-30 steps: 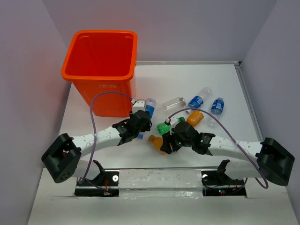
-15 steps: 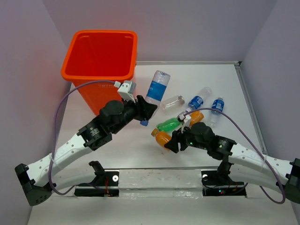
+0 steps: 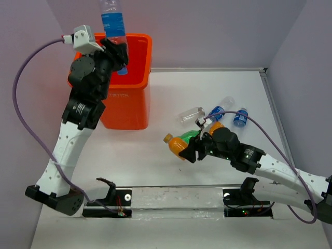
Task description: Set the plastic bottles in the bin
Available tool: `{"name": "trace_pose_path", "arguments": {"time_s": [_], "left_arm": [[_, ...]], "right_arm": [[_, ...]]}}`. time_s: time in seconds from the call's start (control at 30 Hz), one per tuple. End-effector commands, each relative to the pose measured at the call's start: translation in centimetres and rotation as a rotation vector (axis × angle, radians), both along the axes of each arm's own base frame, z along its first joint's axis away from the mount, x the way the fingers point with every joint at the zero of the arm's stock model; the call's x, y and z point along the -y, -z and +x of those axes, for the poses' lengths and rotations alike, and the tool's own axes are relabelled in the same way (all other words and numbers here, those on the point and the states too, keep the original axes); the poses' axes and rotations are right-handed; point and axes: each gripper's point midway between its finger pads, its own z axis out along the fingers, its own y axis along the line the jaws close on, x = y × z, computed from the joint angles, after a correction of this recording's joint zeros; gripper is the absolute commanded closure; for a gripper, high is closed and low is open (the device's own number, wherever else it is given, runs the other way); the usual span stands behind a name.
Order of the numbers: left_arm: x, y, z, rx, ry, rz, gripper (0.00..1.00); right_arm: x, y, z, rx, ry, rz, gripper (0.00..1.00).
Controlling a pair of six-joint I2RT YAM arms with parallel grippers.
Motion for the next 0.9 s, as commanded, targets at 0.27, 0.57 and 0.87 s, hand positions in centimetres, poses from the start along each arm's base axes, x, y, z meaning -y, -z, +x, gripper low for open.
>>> {"name": "trace_pose_path", "arguments": {"time_s": [0.27, 0.57, 0.87], "left_arm": [[-4.2, 1.3, -2.8, 0.013, -0.016, -0.030, 0.01], [-4.3, 8.2, -11.4, -0.050, 0.132, -0.009, 0.01], [-1.3, 15.6, -14.6, -0.180, 0.346, 0.003, 0.01]], "right_arm": [[-2.7, -19.8, 6.7, 0.439, 0.144, 0.199, 0.63], [-7.9, -31.7, 13.3, 0.727, 0.248, 0.255, 0.64], [-18.8, -32.7, 21.6, 0.819, 0.285, 0.316, 0.21]]}}
